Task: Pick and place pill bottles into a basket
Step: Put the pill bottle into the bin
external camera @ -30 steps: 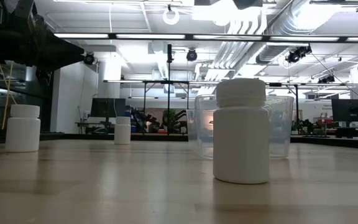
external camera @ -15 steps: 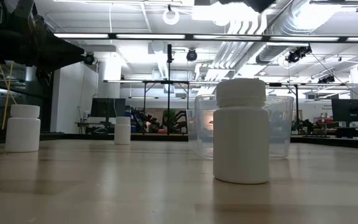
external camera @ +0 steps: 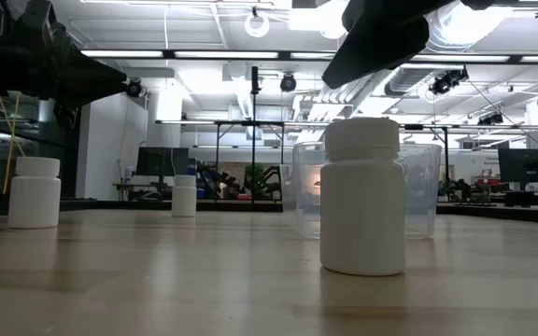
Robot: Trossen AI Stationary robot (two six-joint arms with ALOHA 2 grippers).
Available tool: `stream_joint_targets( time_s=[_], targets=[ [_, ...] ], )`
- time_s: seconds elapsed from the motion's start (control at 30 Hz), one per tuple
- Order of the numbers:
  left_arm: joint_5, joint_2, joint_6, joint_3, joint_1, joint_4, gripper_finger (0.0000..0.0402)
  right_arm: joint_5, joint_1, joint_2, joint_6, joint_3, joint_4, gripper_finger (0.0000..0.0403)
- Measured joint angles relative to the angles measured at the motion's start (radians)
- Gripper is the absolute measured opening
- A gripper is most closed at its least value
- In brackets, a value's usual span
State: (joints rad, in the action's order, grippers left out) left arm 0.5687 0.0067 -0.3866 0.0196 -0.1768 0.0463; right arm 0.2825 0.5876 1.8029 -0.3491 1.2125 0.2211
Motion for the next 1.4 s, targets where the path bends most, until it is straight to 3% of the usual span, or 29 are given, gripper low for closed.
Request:
stream_joint_targets(
  time_s=[0.6, 1.07, 1.4],
  targets=[
    [0.001, 0.000, -0.006, 0.000, 0.000, 0.000, 0.0124, 0.039, -0.001, 0.108, -0.073, 0.000, -0.003, 0.0312],
    [0.001, 0.000, -0.014, 0.000, 0.000, 0.000, 0.0124, 0.042, -0.001, 0.135, -0.122, -0.001, -0.017, 0.0257],
    [0.001, 0.000, -0.013, 0.000, 0.000, 0.000, 0.0124, 0.043, -0.001, 0.135, -0.118, -0.001, -0.038, 0.0243]
  ],
)
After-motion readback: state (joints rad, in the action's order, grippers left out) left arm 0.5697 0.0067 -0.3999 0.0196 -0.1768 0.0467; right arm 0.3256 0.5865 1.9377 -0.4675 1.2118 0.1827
